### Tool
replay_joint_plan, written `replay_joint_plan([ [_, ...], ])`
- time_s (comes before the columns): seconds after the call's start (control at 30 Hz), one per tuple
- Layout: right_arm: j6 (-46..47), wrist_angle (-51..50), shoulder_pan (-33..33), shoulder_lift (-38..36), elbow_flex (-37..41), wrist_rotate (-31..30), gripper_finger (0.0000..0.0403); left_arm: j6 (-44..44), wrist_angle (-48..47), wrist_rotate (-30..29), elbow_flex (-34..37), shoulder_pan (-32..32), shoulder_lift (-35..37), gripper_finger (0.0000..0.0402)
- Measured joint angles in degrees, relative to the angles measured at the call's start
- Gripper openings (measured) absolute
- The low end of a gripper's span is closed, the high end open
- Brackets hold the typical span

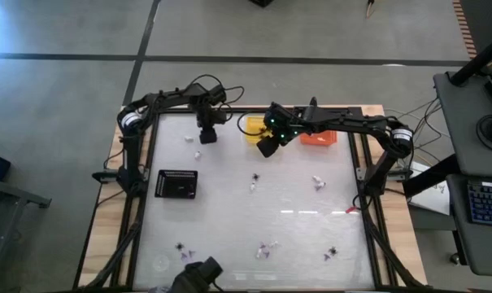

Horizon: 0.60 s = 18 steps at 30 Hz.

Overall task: Sort Halloween decoration
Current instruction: Put the purple witch hat toy into the black bin

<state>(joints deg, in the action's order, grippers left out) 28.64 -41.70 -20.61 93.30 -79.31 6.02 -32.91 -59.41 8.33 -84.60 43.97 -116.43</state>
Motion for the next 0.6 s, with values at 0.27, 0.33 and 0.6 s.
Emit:
replay_joint_plan([
  [0.27,0.8,0.0,0.0,0.0,0.0,0.0,0.0139,-0.6,3.2,-0.5,0.0,-0.4,-1.0,0.0096],
  [0.33,0.8,0.0,0.0,0.0,0.0,0.0,0.0139,-0.5,3.7,-0.6,-0.3,-0.4,-1.0,0.0096],
  [0.6,1.4,0.0,0.3,0.0,0.0,0.0,0.0139,-0.6,2.9,0.2,-3.0,-0.5,-1.3,0.0096],
])
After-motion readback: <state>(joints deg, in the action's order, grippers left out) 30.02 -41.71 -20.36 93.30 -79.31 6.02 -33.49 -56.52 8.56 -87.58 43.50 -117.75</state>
